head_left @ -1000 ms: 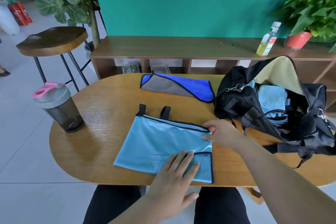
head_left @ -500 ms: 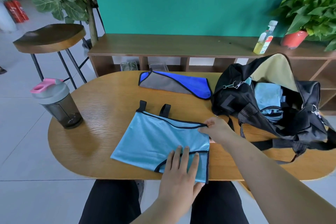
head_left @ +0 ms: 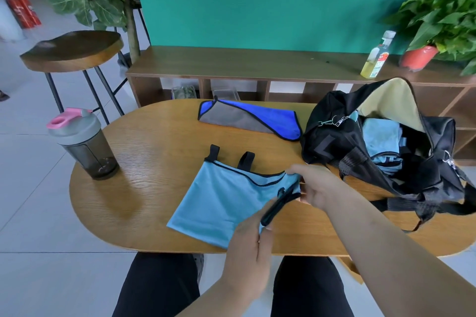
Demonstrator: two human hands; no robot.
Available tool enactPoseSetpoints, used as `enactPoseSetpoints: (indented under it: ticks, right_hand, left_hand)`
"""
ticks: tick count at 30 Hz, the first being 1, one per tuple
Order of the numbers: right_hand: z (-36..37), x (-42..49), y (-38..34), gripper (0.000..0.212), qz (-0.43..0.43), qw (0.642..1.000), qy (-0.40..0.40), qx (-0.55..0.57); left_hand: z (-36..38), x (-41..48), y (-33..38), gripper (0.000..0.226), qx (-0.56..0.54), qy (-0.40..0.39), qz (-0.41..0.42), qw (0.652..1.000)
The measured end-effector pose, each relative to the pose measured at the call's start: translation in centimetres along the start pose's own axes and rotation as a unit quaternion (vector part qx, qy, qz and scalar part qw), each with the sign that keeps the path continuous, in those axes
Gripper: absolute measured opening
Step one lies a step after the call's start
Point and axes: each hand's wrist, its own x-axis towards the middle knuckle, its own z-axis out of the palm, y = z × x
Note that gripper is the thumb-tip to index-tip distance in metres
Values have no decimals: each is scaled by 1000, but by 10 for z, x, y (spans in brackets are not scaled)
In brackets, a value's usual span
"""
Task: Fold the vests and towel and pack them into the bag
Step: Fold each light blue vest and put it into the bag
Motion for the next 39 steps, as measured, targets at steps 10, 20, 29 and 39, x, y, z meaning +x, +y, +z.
enactPoseSetpoints:
  ticks: [10, 20, 29, 39]
  right_hand:
    - [112, -9, -35, 13, -83, 996, 29, 0]
    - [209, 20, 21, 24, -111, 990, -13, -80]
    - [159, -18, 72, 31, -380, 874, 47, -300]
    - [143, -4, 98, 59, -429, 679, -36, -595]
  left_hand:
    - [-41, -3, 21, 36, -291, 170, -304, 891]
    - [-101, 21, -6, 28, -549, 312, -364, 685]
    - [-103, 29, -27, 27, -507, 320, -398, 694]
    - [-123, 19, -56, 43, -330, 259, -369, 830]
